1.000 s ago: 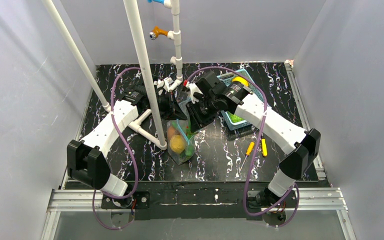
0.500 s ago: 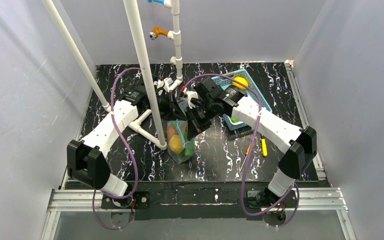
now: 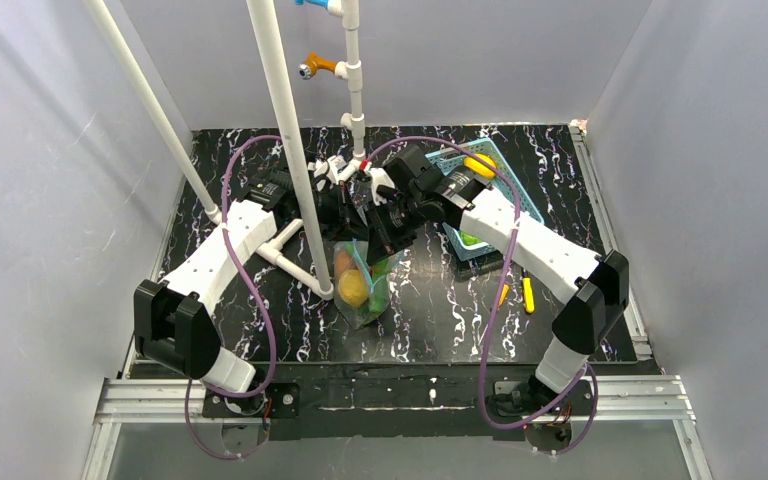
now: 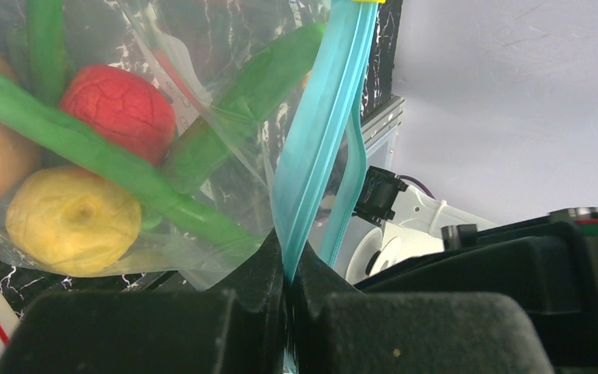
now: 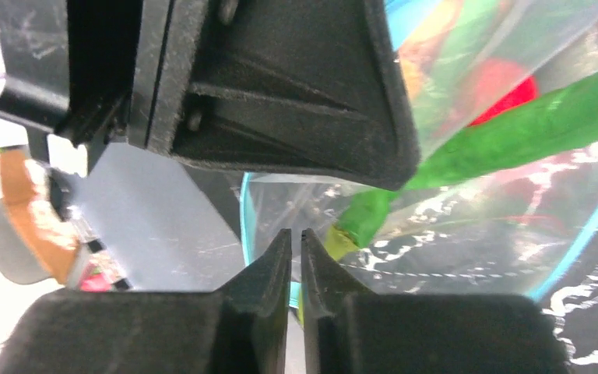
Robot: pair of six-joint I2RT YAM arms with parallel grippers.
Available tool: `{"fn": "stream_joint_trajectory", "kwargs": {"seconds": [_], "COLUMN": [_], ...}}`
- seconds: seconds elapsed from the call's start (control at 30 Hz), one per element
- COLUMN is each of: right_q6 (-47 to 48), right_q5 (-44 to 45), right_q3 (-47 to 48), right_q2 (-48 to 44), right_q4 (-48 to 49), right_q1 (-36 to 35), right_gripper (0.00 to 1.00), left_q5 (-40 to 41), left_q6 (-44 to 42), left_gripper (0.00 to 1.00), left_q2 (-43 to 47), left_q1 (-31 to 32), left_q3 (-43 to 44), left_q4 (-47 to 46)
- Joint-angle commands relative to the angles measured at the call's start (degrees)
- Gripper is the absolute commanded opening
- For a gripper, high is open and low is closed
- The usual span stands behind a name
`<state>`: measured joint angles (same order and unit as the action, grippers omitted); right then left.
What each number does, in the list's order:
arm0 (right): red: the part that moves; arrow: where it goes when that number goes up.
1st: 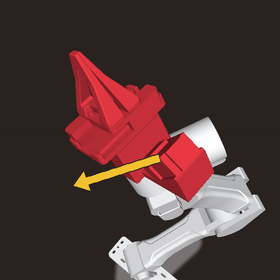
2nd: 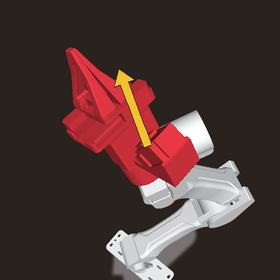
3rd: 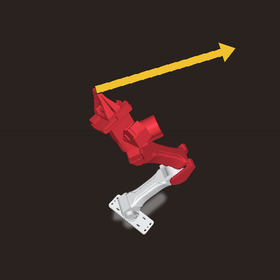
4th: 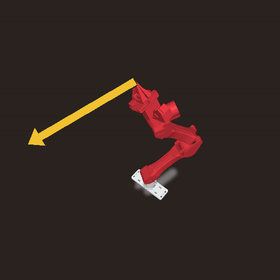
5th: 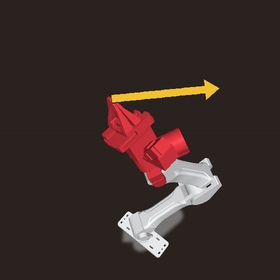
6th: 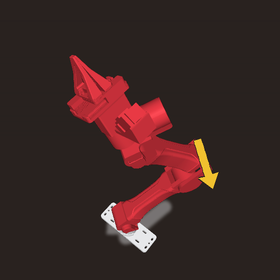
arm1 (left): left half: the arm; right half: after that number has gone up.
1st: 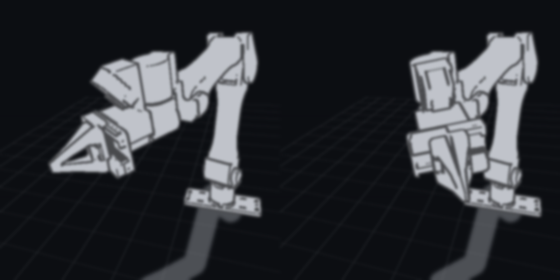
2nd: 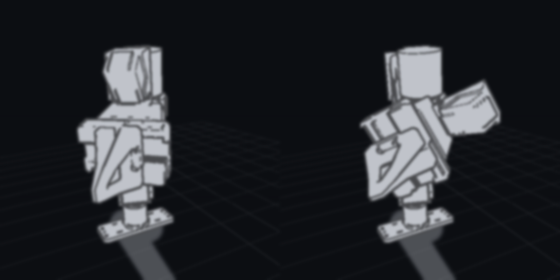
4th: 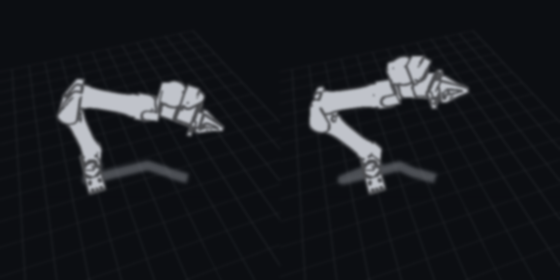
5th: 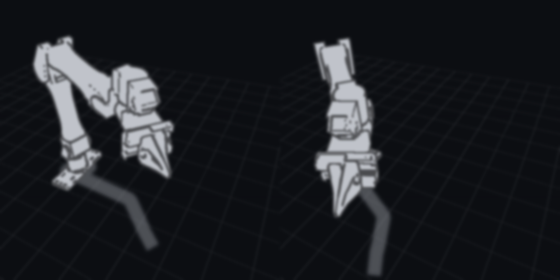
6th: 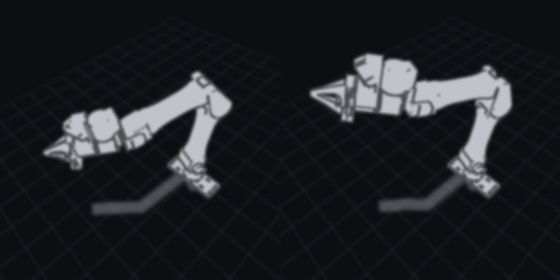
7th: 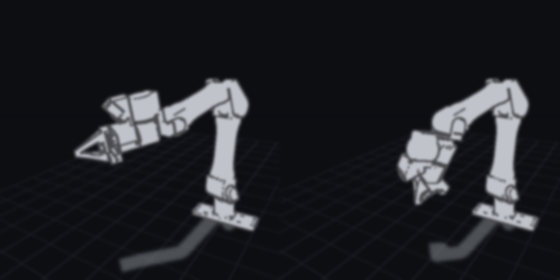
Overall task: Place the food in the zip-top bag and seal the zipper
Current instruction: Place the fake vegetable in the zipper food storage bag.
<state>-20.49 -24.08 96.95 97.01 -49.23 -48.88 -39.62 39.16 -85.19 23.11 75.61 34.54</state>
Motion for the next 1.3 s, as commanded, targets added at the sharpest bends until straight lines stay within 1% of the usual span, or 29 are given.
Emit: {"fn": "stream_joint_trajectory", "kwargs": {"seconds": [0.0, 0.07, 0.13, 0.33, 0.47, 0.53, 0.73, 0.8, 0.87, 0.9, 1.0, 1.07, 1.17, 1.2, 1.27], "right_q6": [5.9, 8.1, 9.2, 10.4, 9.2, 8.6, 8.2, 8.2, 8.2, 8.2, 7.9, 6.8, 3.7, 2.6, 0.1], "right_q5": [7.8, 8.7, 8.4, 7.0, 4.6, 4.8, 13.3, 13.6, 12.4, 12.0, 12.7, 11.6, 11.0, 9.4, 7.7], "right_q3": [3.4, 3.7, 4.5, 7.4, 7.6, 8.2, 11.6, 13.1, 12.0, 10.6, 7.5, 4.9, -0.7, -2.6, -3.6], "right_q2": [-0.6, -0.2, 0.9, 5.4, 7.3, 8.7, 11.9, 12.9, 12.3, 11.7, 10.7, 9.8, 7.5, 7.0, 6.8], "right_q4": [-4.9, -6.3, -8.1, -11.4, -10.4, -10.4, -12.7, -14.9, -14.7, -14.2, -14.1, -12.6, -7.7, -5.9, -3.3], "right_q1": [-0.3, -0.2, -0.2, -2.1, -2.5, -2.6, -3.2, -3.2, -3.3, -3.2, -3.2, -3.2, -3.2, -3.1, -2.9], "right_gripper": [0.26, 0.33, 0.38, 0.4, 0.41, 0.4, 0.39, 0.43, 0.48, 0.49, 0.49, 0.49, 0.5, 0.5, 0.46], "left_q5": [-1.0, -1.2, -1.3, -1.3, -1.3, -1.3, -1.0, -1.1, -1.2, -1.1, -0.8, -0.3, 0.3, 0.4, 0.4], "left_q6": [-0.7, -0.7, -0.6, -0.6, -0.5, -0.6, -0.5, -0.5, -0.4, -0.5, -0.9, -0.7, 0.1, 0.1, 0.2], "left_gripper": [0.0, 0.0, 0.0, 0.0, 0.0, 0.0, 0.0, 0.0, 0.0, 0.0, 0.0, 0.0, 0.0, 0.0, 0.0], "left_q2": [2.5, 2.2, 2.0, 2.2, 2.4, 2.4, 2.7, 2.6, 2.6, 2.7, 2.8, 3.2, 3.9, 3.9, 3.9], "left_q1": [0.4, 0.4, 0.4, 0.4, 0.4, 0.4, 0.4, 0.4, 0.4, 0.4, 0.4, 0.4, 0.4, 0.4, 0.4], "left_q3": [1.6, 1.5, 1.5, 1.7, 1.2, 1.0, 1.0, 1.0, 1.1, 1.1, 1.2, 0.9, -0.7, -1.3, -2.2], "left_q4": [1.1, 1.1, 0.8, 0.6, 0.6, 0.6, 0.6, 0.6, 0.7, 0.7, 1.1, 0.9, -0.4, -0.7, -1.1]}}
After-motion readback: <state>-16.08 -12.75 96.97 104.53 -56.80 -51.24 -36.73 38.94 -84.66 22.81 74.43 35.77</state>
